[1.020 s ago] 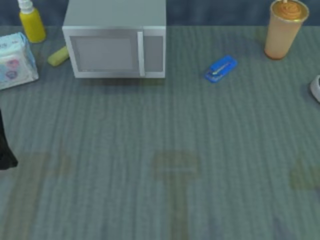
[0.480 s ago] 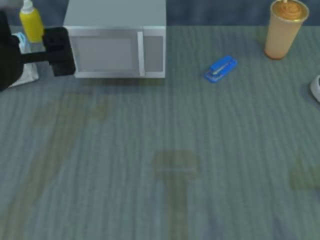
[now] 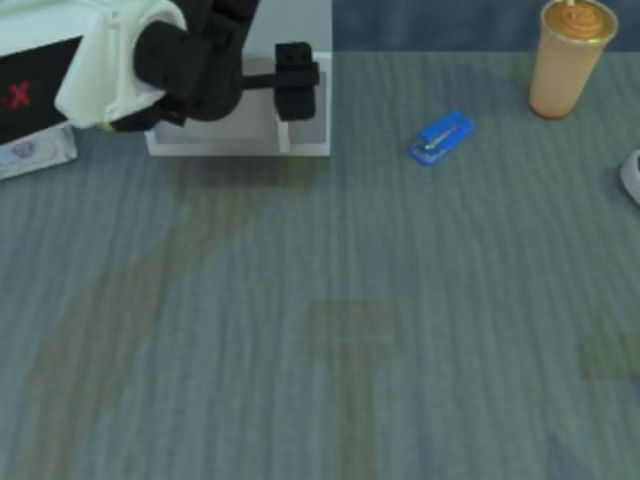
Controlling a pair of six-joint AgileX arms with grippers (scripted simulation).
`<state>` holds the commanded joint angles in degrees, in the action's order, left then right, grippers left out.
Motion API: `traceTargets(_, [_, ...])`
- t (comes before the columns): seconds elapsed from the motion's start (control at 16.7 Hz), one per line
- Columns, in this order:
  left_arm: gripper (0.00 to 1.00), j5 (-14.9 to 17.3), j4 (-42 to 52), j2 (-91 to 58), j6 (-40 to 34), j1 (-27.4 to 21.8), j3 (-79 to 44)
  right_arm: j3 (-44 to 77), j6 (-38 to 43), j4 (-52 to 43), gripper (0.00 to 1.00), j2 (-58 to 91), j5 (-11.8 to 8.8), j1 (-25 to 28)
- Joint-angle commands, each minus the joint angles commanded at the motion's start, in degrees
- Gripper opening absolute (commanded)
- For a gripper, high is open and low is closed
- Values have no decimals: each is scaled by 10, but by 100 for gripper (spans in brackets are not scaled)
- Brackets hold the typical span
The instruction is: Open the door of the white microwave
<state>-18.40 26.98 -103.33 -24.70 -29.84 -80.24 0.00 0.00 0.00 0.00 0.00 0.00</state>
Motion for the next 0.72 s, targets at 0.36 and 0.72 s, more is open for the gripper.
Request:
traceTargets(0.36, [100,-19,24,-107,-30,-33,-95,0,0,0,100,0,0,0])
traceTargets(0.72, [100,-16,16,-116,-26,-28,-100,0,0,0,100,0,0,0])
